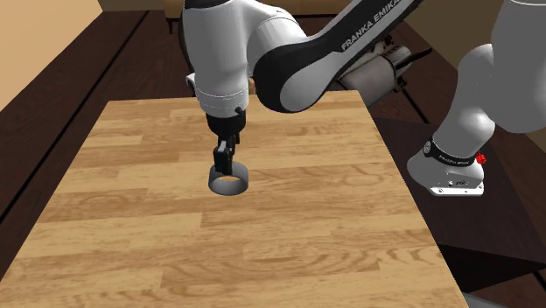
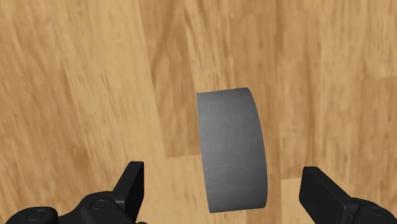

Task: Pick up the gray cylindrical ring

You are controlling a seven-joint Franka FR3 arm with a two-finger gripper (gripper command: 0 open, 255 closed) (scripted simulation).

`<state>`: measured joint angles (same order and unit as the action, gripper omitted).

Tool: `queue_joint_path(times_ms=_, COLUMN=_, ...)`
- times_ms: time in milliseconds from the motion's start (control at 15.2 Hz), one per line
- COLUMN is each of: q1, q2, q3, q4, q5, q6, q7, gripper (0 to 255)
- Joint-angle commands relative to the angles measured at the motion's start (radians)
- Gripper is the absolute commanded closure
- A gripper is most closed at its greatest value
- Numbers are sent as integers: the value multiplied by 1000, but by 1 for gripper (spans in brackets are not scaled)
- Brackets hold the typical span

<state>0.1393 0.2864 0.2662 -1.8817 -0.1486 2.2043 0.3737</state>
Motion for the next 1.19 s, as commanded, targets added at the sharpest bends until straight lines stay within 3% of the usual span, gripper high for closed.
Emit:
queue_joint_path(times_ms=0, q1=15, q2=55, q3=0, q4=52, q5=-17, q6=-1, q7=12, gripper=0)
queue_joint_path(times_ms=594, q1=22, q2=107, q3=-10, q4=19, q5=-40, q6=82, q7=30, gripper=0)
queue_joint_path(times_ms=660, q1=22, q2=108, q3=-10, q4=20, q5=-40, q6=82, q7=31, gripper=255)
queue_joint_path(times_ms=1122, q1=22, q2=107, q3=-10, q4=19, q5=-40, q6=82, q7=30, gripper=255)
